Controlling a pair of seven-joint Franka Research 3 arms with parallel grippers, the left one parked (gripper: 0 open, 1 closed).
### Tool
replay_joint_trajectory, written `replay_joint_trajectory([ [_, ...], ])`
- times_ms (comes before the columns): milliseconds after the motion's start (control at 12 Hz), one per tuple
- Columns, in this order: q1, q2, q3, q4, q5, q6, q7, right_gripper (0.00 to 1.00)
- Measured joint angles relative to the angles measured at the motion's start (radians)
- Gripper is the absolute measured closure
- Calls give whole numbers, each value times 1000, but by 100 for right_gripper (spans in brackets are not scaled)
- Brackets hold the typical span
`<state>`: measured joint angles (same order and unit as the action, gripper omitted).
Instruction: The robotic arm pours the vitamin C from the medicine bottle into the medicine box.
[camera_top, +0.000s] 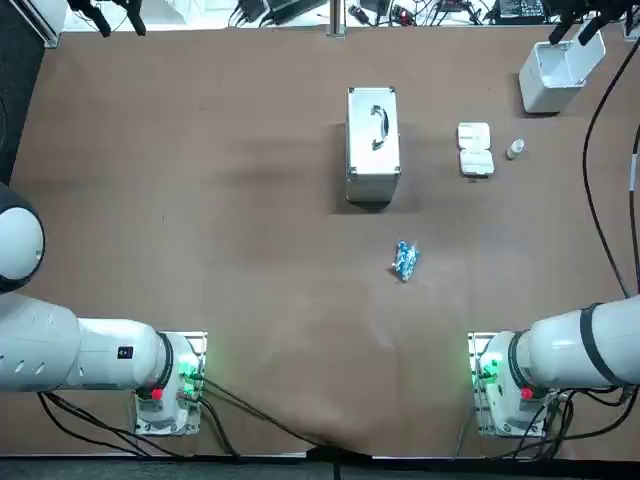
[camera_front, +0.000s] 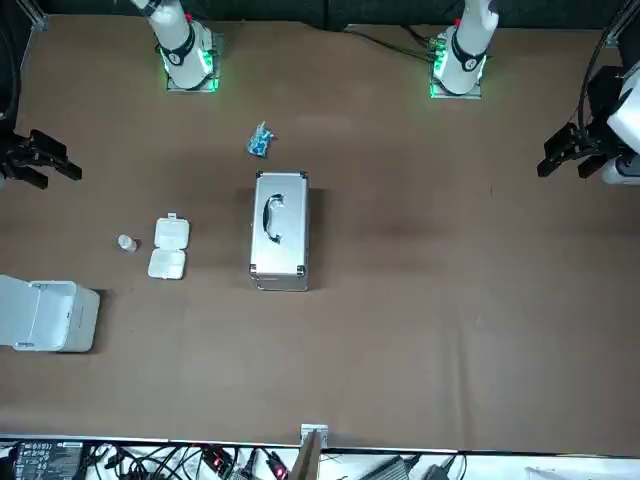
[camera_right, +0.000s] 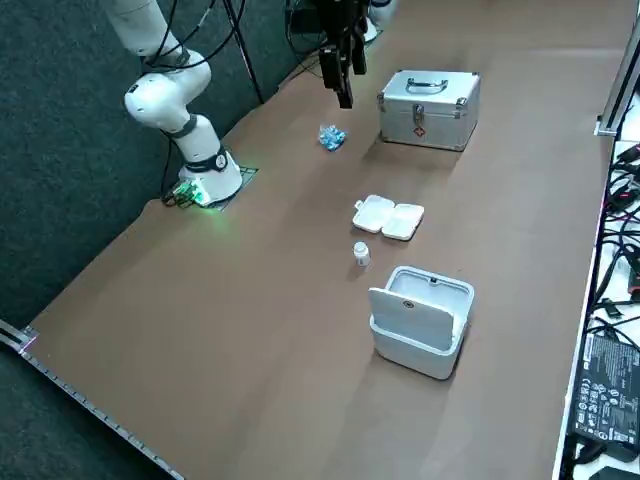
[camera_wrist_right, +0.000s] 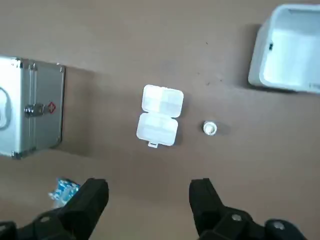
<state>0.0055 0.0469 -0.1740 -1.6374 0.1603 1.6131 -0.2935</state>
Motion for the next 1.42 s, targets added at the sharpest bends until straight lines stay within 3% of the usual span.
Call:
replay_joint_trajectory([
  [583, -54, 13, -1, -25, 98, 73, -420, 0],
  [1417, -262, 15, -5, -256, 458, 227, -1116, 0],
])
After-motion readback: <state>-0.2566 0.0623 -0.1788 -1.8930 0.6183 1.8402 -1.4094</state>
